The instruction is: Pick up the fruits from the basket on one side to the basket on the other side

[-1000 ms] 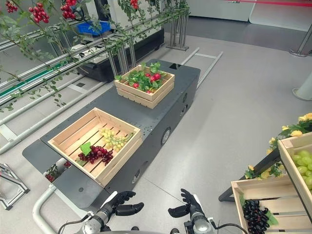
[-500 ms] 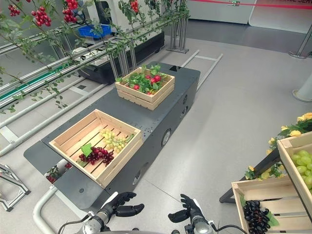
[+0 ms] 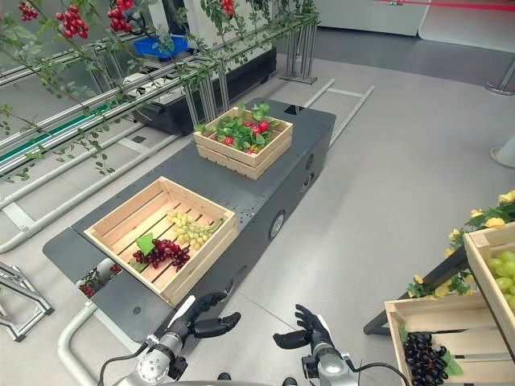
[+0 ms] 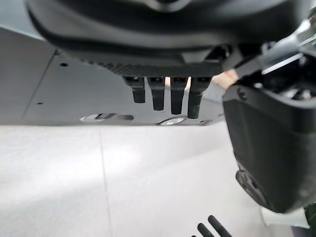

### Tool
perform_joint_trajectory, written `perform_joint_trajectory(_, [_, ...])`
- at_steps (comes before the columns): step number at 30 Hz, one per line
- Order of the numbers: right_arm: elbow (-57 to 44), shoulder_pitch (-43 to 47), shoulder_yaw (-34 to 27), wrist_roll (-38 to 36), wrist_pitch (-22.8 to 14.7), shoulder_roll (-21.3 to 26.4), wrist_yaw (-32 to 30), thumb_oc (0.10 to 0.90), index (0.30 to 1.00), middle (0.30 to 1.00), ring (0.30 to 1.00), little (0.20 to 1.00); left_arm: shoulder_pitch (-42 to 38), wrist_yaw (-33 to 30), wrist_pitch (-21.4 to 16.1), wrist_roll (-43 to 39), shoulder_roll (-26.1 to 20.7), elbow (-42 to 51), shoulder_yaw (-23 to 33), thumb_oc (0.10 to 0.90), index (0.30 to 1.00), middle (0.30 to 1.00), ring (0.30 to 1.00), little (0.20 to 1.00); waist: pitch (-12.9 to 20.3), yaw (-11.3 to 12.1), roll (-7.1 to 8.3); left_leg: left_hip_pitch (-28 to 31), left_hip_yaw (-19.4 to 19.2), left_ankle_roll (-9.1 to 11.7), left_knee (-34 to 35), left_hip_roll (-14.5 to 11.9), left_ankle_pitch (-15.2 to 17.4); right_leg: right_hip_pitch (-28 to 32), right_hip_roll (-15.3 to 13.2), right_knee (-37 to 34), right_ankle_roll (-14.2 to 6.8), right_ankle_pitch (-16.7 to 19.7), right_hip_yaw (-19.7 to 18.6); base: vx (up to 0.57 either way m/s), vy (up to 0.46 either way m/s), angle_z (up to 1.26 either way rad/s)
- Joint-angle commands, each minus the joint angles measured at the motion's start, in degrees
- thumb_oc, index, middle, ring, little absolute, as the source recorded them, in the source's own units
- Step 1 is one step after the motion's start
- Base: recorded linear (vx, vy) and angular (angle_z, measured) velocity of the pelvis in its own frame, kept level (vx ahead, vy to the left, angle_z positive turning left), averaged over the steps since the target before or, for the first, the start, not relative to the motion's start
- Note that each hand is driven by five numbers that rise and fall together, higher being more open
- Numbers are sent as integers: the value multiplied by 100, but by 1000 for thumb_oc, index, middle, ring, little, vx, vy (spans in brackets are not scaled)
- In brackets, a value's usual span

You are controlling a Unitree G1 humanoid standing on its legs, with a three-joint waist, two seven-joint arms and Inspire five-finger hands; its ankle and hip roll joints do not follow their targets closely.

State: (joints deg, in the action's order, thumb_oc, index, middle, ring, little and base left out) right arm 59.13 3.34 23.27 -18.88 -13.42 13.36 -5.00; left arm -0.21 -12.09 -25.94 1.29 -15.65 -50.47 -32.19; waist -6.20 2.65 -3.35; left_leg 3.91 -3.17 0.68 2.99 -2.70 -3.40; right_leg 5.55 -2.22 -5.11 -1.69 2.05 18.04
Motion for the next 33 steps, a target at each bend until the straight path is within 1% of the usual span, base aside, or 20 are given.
perform_joint_trajectory(1, [-492, 597, -7, -327, -450, 141, 102, 800, 900, 900, 900, 900, -759, -89, -789, -77, -66, 476, 119, 800, 900, 900, 900, 900, -673, 157, 299, -403, -471, 255, -1014, 66, 563, 294, -268, 369, 83, -681, -102, -8, 20, 54])
perform_joint_trajectory(3, [-522, 555, -49, -340, -510, 151, 40, 800, 900, 900, 900, 900, -807, 148, -912, 88, -44, 496, 90, 800, 900, 900, 900, 900, -737, 135, 307, -511, -711, 313, -920, -3, 489, 334, -299, 400, 52, -703, 23, 41, 106, 86])
perform_joint_trajectory(4, [-520, 539, -43, -518, -602, 120, -202, 800, 900, 900, 900, 900, -916, 386, -976, 370, -1, 535, -93, 800, 900, 900, 900, 900, -795, 40, 272, -471, -1456, 464, -444, -243, 276, 443, -342, 431, -11, -790, 280, 55, 185, 79])
perform_joint_trajectory(7, [-345, 609, -78, -693, -769, 65, -373, 800, 900, 900, 900, 900, -1076, 558, -949, 619, 80, 410, -406, 800, 900, 900, 900, 900, -764, -73, 207, -423, -1970, 503, 86, -350, -14, 486, -372, 449, -46, -850, 562, 76, 218, 114])
perform_joint_trajectory(9, [-94, 612, -134, -662, -766, -38, -459, 800, 900, 900, 900, 900, -1123, 466, -965, 816, 101, 263, -555, 800, 900, 900, 900, 900, -649, -72, 204, -340, -1734, 378, 186, -193, 60, 524, -444, 462, -162, -863, 511, 226, 322, 82])
perform_joint_trajectory(11, [63, 549, -205, -931, -821, -112, -349, 800, 900, 900, 900, 900, -1108, 446, -1020, 766, 39, 379, -668, 800, 900, 900, 900, 900, -540, -52, 195, -129, -1642, 200, 201, -81, 286, 517, -569, 529, -264, -896, 566, 249, 252, 2])
perform_joint_trajectory(13, [111, 453, -319, -875, -879, -220, -263, 800, 900, 900, 900, 900, -1085, 538, -859, 587, -92, 661, -719, 800, 900, 900, 900, 900, -488, -21, 183, 7, -1651, 53, 198, 31, 403, 503, -731, 719, -395, -910, 619, 243, 249, -17])
perform_joint_trajectory(15, [48, 459, -312, -965, -872, -276, -316, 800, 900, 900, 900, 900, -1087, 551, -714, 493, -164, 830, -729, 800, 900, 900, 900, 900, -505, 34, 162, 0, -1593, -28, 185, 77, 420, 414, -857, 1112, -424, -973, 648, 165, 233, 3])
perform_joint_trajectory(17, [27, 484, -385, -1128, -967, -310, -306, 800, 900, 900, 900, 900, -1146, 563, -715, 486, -194, 861, -743, 800, 900, 900, 900, 900, -553, 29, 131, -42, -1578, -151, 129, 156, 484, 123, -1057, 2022, -444, -963, 578, 134, 222, 3])
perform_joint_trajectory(18, [-57, 472, -430, -1186, -1010, -321, -295, 800, 900, 900, 900, 900, -1186, 616, -719, 419, -217, 931, -749, 800, 900, 900, 900, 900, -608, -11, 114, -54, -1494, -235, 93, 244, 543, -194, -1133, 2726, -489, -846, 365, 131, 170, 9])
perform_joint_trajectory(19, [-162, 447, -433, -1239, -1017, -313, -314, 800, 900, 900, 900, 900, -1208, 643, -694, 405, -244, 1030, -778, 800, 900, 900, 900, 900, -666, -67, 108, -37, -1396, -291, 76, 297, 592, -516, -1087, 3227, -506, -795, 117, 150, 133, 15])
perform_joint_trajectory(20, [-256, 411, -425, -1290, -1037, -292, -362, 800, 900, 900, 900, 900, -1231, 666, -672, 412, -278, 1111, -831, 800, 900, 900, 900, 900, -743, -159, 93, 10, -1245, -326, 73, 323, 616, -849, -985, 3379, -484, -702, -161, 115, 18, 28])
perform_joint_trajectory(21, [-298, 396, -425, -1331, -1056, -285, -398, 800, 900, 900, 900, 900, -1255, 675, -654, 424, -302, 1166, -876, 800, 900, 900, 900, 900, -800, -224, 85, 40, -1167, -318, 70, 309, 608, -978, -913, 3248, -468, -662, -281, 114, -68, 40])
perform_joint_trajectory(23, [-342, 429, -404, -1430, -1160, -292, -350, 800, 900, 900, 900, 900, -1344, 624, -623, 423, -369, 1296, -932, 800, 900, 900, 900, 900, -909, -305, 67, 89, -1191, -245, 60, 218, 620, -1153, -957, 2727, -478, -461, -259, 51, -106, 56])
perform_joint_trajectory(24, [-385, 532, -356, -1423, -1218, -301, -324, 800, 900, 900, 900, 900, -1452, 521, -614, 426, -441, 1410, -965, 800, 900, 900, 900, 900, -985, -329, 61, 91, -1299, -202, 53, 150, 676, -1284, -1037, 2135, -523, -188, -231, -100, -203, 65])
perform_joint_trajectory(25, [-458, 772, -329, -1430, -1226, -273, -392, 800, 900, 900, 900, 900, -1732, 436, -703, 442, -528, 1519, -1024, 800, 900, 900, 900, 900, -1083, -412, 52, -11, -1346, -245, 111, 101, 708, -1563, -1013, 1294, -550, 184, -566, -112, -200, 62])
perform_joint_trajectory(27, [-511, 854, -338, -1399, -1180, -269, -457, 800, 900, 900, 900, 900, -1827, 386, -775, 449, -539, 1542, -1057, 800, 900, 900, 900, 900, -1094, -444, 50, -49, -1291, -262, 140, 100, 731, -1605, -994, 1060, -585, 273, -713, -51, -216, 39])
perform_joint_trajectory(29, [-605, 876, -355, -1225, -1012, -240, -672, 800, 900, 900, 900, 900, -1866, 466, -852, 380, -559, 1646, -1034, 800, 900, 900, 900, 900, -991, -420, 69, -226, -1000, -228, 94, 36, 682, -1422, -883, 987, -553, 85, -835, 142, -385, 50])
perform_joint_trajectory(30, [-656, 855, -308, -1213, -920, -224, -807, 800, 900, 900, 900, 900, -1820, 498, -838, 389, -560, 1691, -983, 800, 900, 900, 900, 900, -943, -395, 85, -255, -974, -190, 34, -29, 631, -1318, -865, 1086, -543, -42, -781, 297, -409, 79])
perform_joint_trajectory(33, [-895, 576, -250, -1246, -948, -116, -761, 800, 900, 900, 900, 900, -1608, 654, -1159, 209, -654, 2028, -799, 800, 900, 900, 900, 900, -817, -387, 176, -167, -961, -71, -18, -178, 525, -877, -763, 969, -471, -299, -577, 247, -242, 70])
